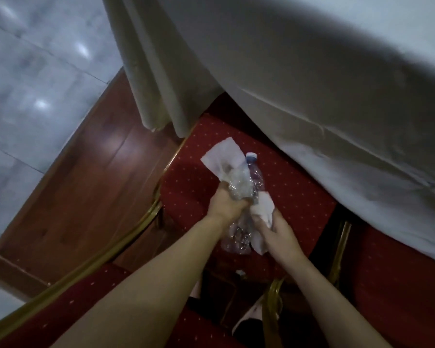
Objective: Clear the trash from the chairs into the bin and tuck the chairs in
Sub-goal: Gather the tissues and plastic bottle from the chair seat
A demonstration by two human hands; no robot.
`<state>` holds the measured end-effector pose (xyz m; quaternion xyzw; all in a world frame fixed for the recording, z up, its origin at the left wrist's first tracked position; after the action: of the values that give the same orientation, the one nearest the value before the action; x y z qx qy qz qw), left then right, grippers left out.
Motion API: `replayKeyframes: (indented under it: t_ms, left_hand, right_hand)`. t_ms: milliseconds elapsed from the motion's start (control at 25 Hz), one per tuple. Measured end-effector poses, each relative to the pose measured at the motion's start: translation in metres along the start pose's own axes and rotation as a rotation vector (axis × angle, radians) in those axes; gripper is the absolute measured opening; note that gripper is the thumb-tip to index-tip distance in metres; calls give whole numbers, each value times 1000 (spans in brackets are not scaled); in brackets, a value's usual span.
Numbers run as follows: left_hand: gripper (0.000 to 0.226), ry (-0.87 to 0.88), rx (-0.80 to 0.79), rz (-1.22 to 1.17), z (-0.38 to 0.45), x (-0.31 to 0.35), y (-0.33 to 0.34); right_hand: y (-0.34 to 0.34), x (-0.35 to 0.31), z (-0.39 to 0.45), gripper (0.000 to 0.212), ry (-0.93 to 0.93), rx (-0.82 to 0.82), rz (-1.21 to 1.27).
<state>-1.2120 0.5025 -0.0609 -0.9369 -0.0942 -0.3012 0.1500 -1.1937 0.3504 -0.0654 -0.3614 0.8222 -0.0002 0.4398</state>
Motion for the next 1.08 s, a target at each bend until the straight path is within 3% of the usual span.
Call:
replayKeyframes:
  t_ms: [200, 480, 920, 1080]
  left_hand:
    - [50, 31, -26, 27, -19, -3, -45]
    - [49, 180, -44, 280, -104, 56, -95]
    - [54, 323, 53, 320, -271, 114, -148]
    - [58, 345, 127, 315, -282, 118, -183]
  right_hand:
    - [-6, -21, -35, 30, 63, 90, -52]
    - [-23, -101, -95, 12, 75, 83, -89]
    - [-33, -182, -211, 20, -112, 111, 3]
    - [-14, -223, -232, 16, -203, 74, -29]
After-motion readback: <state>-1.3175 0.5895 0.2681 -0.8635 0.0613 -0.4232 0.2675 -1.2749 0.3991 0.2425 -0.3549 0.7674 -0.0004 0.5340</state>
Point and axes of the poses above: each hand's wrist, its own z-axis towards the middle knuckle, its own y-axis out of the palm, x = y × z, the point moved 1 cm from there along z, towards the middle knuckle, and after that the axes turned 6 degrees about z, right-handed, at the moved point
